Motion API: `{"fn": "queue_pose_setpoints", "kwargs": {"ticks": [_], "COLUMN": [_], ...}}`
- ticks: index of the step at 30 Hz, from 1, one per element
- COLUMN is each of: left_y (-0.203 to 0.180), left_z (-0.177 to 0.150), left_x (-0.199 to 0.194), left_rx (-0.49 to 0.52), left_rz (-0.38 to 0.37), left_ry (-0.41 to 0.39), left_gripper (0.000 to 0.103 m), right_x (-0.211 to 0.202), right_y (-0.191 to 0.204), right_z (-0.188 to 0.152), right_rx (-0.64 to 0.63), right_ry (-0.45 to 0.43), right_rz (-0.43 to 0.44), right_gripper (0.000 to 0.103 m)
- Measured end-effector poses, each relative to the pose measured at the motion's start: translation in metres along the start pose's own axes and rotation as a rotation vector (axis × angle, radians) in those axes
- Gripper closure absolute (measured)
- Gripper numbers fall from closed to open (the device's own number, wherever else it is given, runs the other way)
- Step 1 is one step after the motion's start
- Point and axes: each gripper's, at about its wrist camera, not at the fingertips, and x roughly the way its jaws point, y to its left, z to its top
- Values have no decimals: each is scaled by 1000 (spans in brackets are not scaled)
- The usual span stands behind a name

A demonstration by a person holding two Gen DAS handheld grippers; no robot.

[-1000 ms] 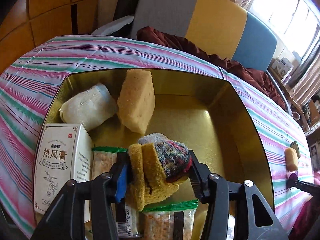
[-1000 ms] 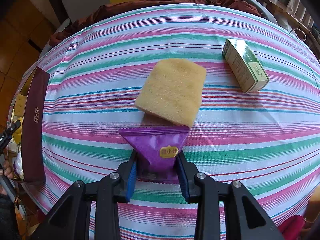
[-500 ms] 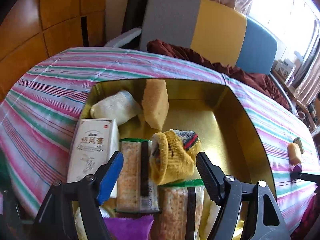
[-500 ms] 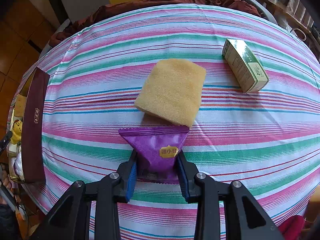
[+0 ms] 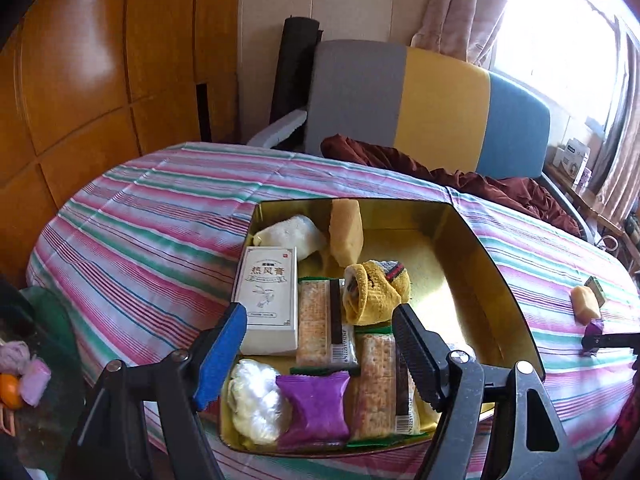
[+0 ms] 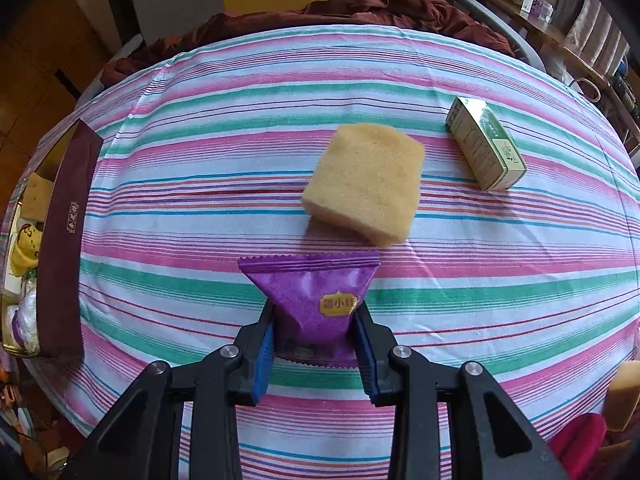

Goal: Organize objects
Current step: 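Lower the yellow knit hat into the gold box and open the left tool, then carry the purple packet into the gold box and release it with the right tool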

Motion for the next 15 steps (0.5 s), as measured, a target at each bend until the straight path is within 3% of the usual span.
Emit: {"fn": "queue_pose_setpoints", "kwargs": {"ticks": [10,15], "left_y": [8,9], "left_z": [-2,-5], "left_x": [-13,-15], "left_rx": [-21,-23], "left_rz": [-2,-1], "left_ry": [-18,-14], "left_gripper": [27,27], "right_x": [-45,-56], "right_y": [94,169], "right_z": [-4,6], "right_rx": [-131,-262], "right_ry": [-114,-142], "right_rz": [155,251], "right_gripper": [68,68]}}
